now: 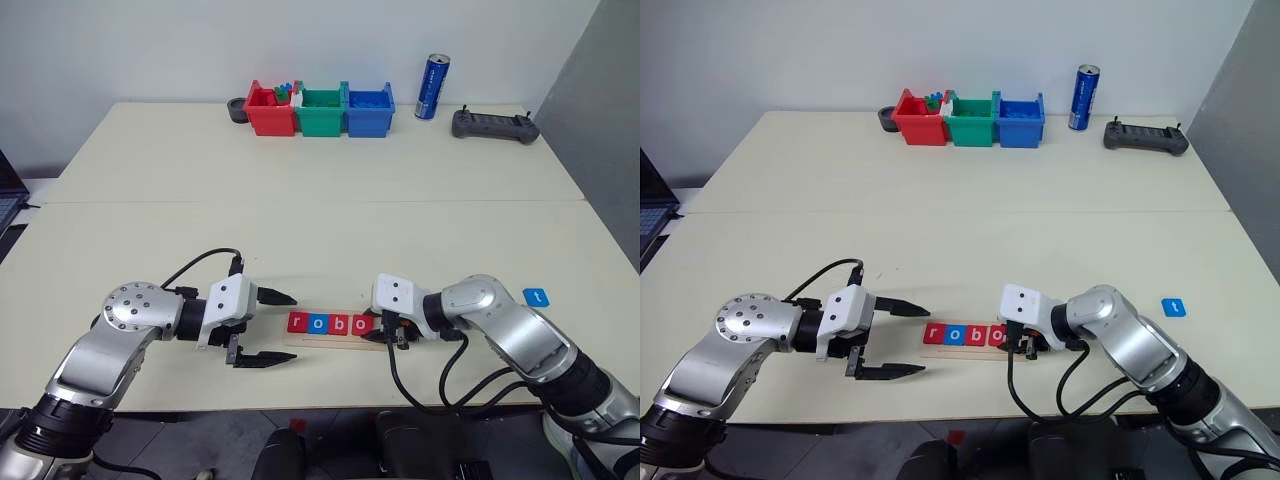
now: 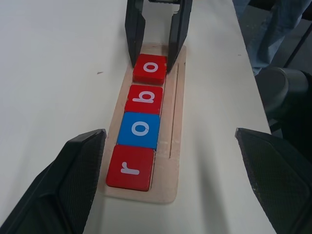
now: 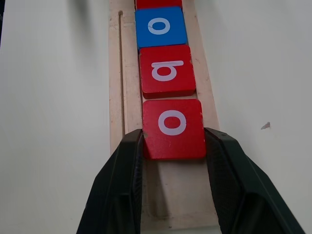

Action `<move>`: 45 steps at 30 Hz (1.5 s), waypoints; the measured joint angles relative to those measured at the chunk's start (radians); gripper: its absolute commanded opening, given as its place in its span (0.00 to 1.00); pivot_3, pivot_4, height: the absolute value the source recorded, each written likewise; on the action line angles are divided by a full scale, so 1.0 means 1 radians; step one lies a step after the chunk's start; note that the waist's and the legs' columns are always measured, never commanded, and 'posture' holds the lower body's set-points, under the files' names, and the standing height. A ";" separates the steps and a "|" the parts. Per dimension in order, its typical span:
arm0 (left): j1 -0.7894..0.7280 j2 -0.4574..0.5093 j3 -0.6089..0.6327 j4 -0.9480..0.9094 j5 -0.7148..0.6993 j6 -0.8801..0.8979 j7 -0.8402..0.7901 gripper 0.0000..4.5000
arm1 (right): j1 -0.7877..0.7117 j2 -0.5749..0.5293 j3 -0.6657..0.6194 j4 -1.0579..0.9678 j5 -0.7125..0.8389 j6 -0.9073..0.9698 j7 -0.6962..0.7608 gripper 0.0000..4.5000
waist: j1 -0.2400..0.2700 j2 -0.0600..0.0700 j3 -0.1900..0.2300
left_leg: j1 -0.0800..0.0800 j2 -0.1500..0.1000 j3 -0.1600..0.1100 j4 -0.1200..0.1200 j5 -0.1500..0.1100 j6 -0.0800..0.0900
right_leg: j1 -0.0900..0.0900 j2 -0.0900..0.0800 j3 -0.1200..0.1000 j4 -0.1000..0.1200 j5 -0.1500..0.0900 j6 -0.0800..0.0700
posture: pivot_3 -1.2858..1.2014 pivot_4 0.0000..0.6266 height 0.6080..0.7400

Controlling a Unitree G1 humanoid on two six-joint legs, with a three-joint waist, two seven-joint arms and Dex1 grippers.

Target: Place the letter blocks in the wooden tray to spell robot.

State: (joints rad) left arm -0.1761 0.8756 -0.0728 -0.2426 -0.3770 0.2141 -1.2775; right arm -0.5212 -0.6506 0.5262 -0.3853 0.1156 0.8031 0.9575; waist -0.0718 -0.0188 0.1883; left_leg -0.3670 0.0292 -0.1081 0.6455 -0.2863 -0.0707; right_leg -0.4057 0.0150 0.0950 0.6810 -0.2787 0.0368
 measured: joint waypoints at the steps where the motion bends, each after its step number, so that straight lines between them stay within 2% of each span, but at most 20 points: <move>1: 0.005 0.000 0.000 0.000 0.000 -0.002 0.000 1.00 | 0.000 0.000 0.000 0.000 -0.001 0.000 0.001 0.32 | 0.000 0.000 0.000 | 0.000 0.000 0.000 0.000 0.000 0.000 | 0.000 0.000 0.000 0.000 0.000 0.000 | 0.52 0.24 1.00; 7: 0.020 0.000 0.001 0.006 0.002 -0.031 -0.003 1.00 | -0.008 0.000 0.005 0.006 -0.003 0.000 0.004 0.32 | 0.000 0.000 0.000 | 0.000 0.000 0.000 0.000 0.000 0.000 | 0.000 0.000 0.000 0.000 0.000 0.000 | 0.52 0.24 1.00; 16: 0.048 -0.001 0.001 0.053 0.013 -0.097 -0.012 1.00 | -0.022 0.012 0.007 0.017 -0.003 0.000 0.005 1.00 | 0.000 0.000 0.000 | 0.000 0.000 0.000 0.000 0.000 0.000 | 0.000 0.000 0.000 0.000 0.000 0.000 | 0.52 0.24 1.00; 20: 0.048 -0.004 0.000 0.056 0.024 -0.116 -0.012 1.00 | -0.040 0.026 -0.012 0.005 0.026 0.040 0.005 1.00 | 0.000 0.000 0.000 | 0.000 0.000 0.000 0.000 0.000 0.000 | 0.000 0.000 0.000 0.000 0.000 0.000 | 0.52 0.24 1.00; 23: 0.051 -0.005 0.000 0.065 0.026 -0.122 -0.013 1.00 | -0.045 0.011 -0.050 -0.035 0.045 0.060 0.006 0.86 | 0.000 0.000 0.000 | 0.000 0.000 0.000 0.000 0.000 0.000 | 0.000 0.000 0.000 0.000 0.000 0.000 | 0.52 0.24 1.00; 33: 0.060 0.002 0.002 0.072 0.026 -0.108 -0.015 1.00 | 0.004 -0.101 -0.057 -0.093 0.037 0.028 0.015 0.05 | 0.000 0.000 0.000 | 0.000 0.000 0.000 0.000 0.000 0.000 | 0.000 0.000 0.000 0.000 0.000 0.000 | 0.52 0.24 1.00; 34: 0.057 0.002 0.002 0.065 0.026 -0.102 -0.012 1.00 | 0.004 -0.107 -0.051 -0.092 0.027 0.017 0.016 0.02 | 0.000 0.000 0.000 | 0.000 0.000 0.000 0.000 0.000 0.000 | 0.000 0.000 0.000 0.000 0.000 0.000 | 0.52 0.24 1.00; 45: 0.014 0.002 0.001 0.014 0.023 -0.018 0.002 1.00 | -0.010 -0.098 0.048 -0.055 -0.048 -0.033 0.030 0.02 | 0.000 0.000 0.000 | 0.000 0.000 0.000 0.000 0.000 0.000 | 0.000 0.000 0.000 0.000 0.000 0.000 | 0.52 0.24 1.00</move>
State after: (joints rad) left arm -0.1621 0.8778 -0.0715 -0.2288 -0.3538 0.1962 -1.2755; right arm -0.5314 -0.7490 0.5742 -0.4401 0.0672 0.7697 0.9875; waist -0.0719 -0.0188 0.1883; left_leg -0.3669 0.0293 -0.1079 0.6455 -0.2864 -0.0707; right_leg -0.4057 0.0150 0.0950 0.6810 -0.2787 0.0369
